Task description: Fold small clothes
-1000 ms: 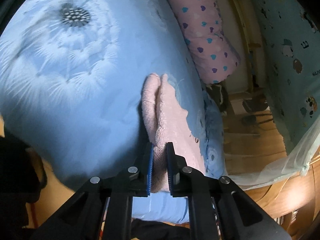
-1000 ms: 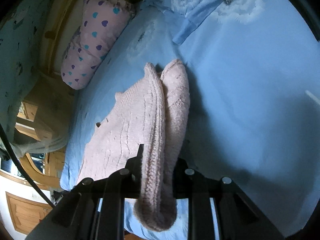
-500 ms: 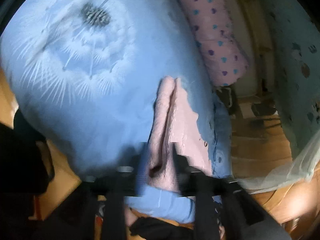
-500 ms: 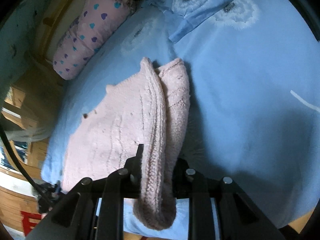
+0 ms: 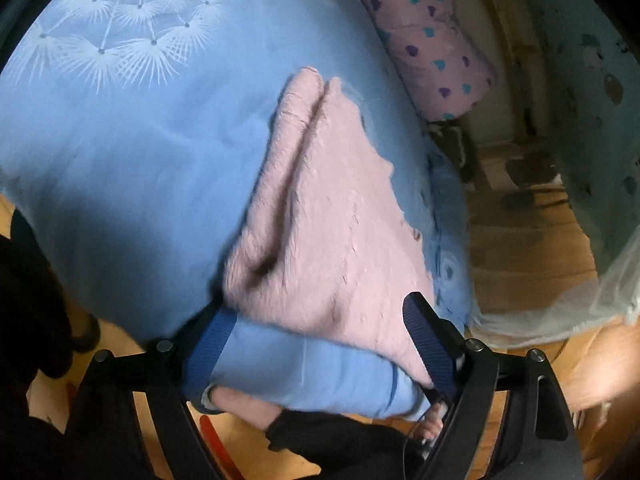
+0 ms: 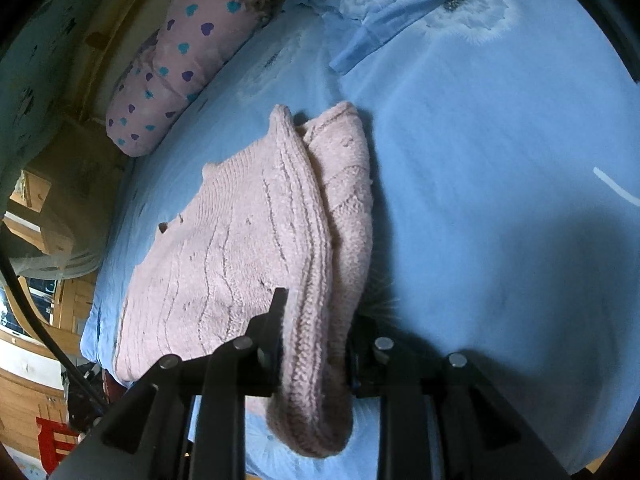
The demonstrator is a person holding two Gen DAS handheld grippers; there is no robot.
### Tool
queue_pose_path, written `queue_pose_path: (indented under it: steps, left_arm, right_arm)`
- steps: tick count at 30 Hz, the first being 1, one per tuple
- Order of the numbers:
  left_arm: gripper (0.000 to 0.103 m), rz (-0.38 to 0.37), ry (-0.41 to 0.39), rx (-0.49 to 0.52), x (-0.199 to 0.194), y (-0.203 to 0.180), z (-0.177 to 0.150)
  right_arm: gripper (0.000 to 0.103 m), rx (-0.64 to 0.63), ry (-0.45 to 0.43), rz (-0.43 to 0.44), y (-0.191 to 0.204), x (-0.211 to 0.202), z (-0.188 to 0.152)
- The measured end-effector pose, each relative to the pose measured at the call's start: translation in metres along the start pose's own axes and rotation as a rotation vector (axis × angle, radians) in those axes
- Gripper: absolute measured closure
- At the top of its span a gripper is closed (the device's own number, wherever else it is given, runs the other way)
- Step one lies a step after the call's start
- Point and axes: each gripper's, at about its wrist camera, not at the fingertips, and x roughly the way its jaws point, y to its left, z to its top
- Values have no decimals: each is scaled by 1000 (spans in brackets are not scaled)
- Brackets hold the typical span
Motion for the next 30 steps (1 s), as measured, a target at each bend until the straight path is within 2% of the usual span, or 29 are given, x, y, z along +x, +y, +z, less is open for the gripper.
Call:
queue_pose_path:
  steps: [2,3,4,5,6,9,13,17,19,22,24,26,27,28,29,30]
  left_arm:
    - [35,-8,-31,0,1,0,3]
    - [41,-11,-51,8,1,1,5]
    - [68,9,-85,4,-1,3,6]
    - [89,56,-119,0,-4,6,6]
    - [103,84,-123,2,-3,9,8]
    - [103,8,-114,-56,-8,21,9]
    - [103,-50,-122,-46,-28,22,4]
    - [103,-56,-121,-42,-39,22,-1]
    - [103,-48,-115,-54,-39,25,-5]
    - [103,13,-85,-69,-29,27,-5]
    - [103,13,-72,-100,-26,35,-5]
    - [103,-41,-64,-161,-24,46,-5]
    - [103,-73,-60,-198,-24,51,-5]
    - [102,-91,-64,-225,-24,55,-5]
    - [102,-105,-72,-242,-24,58,-5]
    - [102,-114,-79,-249,-24,59,-6]
  right_arm:
    - [78,-5,-1,3,-1,0,0]
    - [78,-8,-2,4,-1,-1,-1]
    - [78,-10,-4,4,-1,0,-1]
    - [78,-7,-5,3,-1,0,-1]
    - [78,-3,-7,4,-1,0,-1]
    - [79,24,-11,16,-1,0,-3]
    - [82,52,-48,49,-1,-12,-2]
    - [82,74,-102,97,5,-38,-3]
    - [82,69,-100,61,9,-43,-4]
    - [82,45,-67,-16,13,-40,-6]
    - [82,48,-42,-69,13,-36,-6]
    - [78,91,-10,-149,6,-30,-6]
    - [71,132,7,-225,1,-29,-6]
    - [63,177,14,-242,-5,-30,-6]
    - [61,225,9,-205,-10,-33,-6]
    - [53,266,5,-187,-13,-38,-5]
